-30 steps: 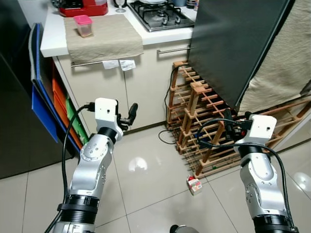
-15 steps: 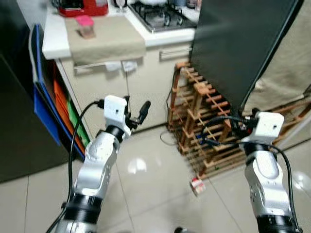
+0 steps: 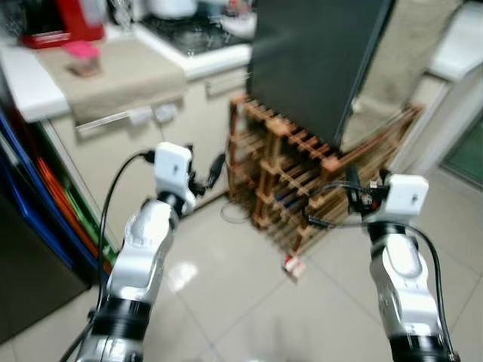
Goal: Restocking fridge
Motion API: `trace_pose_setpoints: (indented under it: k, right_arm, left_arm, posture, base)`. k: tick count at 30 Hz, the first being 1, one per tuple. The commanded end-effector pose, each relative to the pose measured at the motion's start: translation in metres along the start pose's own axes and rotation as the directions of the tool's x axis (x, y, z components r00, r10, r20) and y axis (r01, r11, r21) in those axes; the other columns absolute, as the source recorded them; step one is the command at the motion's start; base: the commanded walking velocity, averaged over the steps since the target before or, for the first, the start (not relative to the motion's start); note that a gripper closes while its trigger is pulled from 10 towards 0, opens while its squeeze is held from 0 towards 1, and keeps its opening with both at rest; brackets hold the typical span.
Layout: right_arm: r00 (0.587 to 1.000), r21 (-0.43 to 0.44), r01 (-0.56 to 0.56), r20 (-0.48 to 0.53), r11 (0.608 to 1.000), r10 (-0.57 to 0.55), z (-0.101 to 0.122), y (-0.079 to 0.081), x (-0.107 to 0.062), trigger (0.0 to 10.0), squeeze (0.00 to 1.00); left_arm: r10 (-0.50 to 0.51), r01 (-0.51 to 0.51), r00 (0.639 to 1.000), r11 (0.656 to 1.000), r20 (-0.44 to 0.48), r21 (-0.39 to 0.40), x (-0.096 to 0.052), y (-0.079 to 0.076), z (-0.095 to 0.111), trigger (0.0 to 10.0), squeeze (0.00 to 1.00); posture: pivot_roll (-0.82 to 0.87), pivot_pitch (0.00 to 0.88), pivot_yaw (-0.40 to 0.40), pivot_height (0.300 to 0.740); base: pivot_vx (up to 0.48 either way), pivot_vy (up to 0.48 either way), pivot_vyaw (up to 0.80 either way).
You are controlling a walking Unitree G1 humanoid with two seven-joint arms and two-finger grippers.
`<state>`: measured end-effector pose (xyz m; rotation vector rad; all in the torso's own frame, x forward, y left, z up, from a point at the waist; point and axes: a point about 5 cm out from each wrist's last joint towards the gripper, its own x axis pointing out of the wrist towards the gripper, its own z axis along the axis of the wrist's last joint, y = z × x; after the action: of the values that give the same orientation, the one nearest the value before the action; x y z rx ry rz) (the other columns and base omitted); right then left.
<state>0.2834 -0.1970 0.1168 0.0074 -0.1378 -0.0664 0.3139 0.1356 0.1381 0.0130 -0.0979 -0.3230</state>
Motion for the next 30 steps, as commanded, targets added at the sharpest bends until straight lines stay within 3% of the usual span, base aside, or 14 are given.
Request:
trace_pose_setpoints:
  k: [1, 4, 7, 17, 30]
  right_arm:
    - [1.000, -0.011, 0.021, 0.020, 1.000, -0.021, 0.005, -0.007, -0.001, 10.0, 0.00]
    - [1.000, 0.019, 0.004, -0.020, 1.000, -0.003, -0.002, -0.002, -0.010, 10.0, 0.00]
    - [1.000, 0.024, -0.003, -0.021, 1.000, 0.003, -0.004, 0.001, -0.012, 10.0, 0.00]
    - [1.000, 0.008, -0.009, 0.010, 1.000, 0.009, 0.003, -0.001, -0.002, 10.0, 0.00]
    - [1.000, 0.009, -0.023, 0.002, 1.000, 0.023, 0.002, 0.001, -0.002, 10.0, 0.00]
  left_arm:
    - [-0.001, 0.001, 1.000, 1.000, -0.013, -0.020, 0.003, -0.004, -0.002, 10.0, 0.00]
    - [0.098, -0.102, 0.994, 0.993, -0.054, -0.067, 0.000, 0.006, -0.011, 10.0, 0.00]
    - [0.108, -0.113, 0.993, 0.988, -0.045, -0.107, 0.000, 0.002, -0.010, 10.0, 0.00]
    - [0.113, -0.115, 0.993, 0.990, -0.031, -0.086, 0.002, -0.003, -0.007, 10.0, 0.00]
    - [0.157, -0.160, 0.986, 0.986, -0.056, -0.040, 0.005, 0.000, -0.009, 10.0, 0.00]
  posture:
    - [-0.11, 0.000, 0.021, 0.740]
    - [-0.12, 0.000, 0.016, 0.740]
    - [-0.12, 0.000, 0.011, 0.740]
    - [-0.12, 0.000, 0.006, 0.740]
    - [-0.12, 0.000, 0.014, 0.740]
  base:
    - [0.000, 0.000, -0.64]
    - [0.000, 0.000, -0.63]
    - [0.089, 0.000, -0.62]
    - [0.365, -0.263, -0.62]
    - [0.477, 0.000, -0.62]
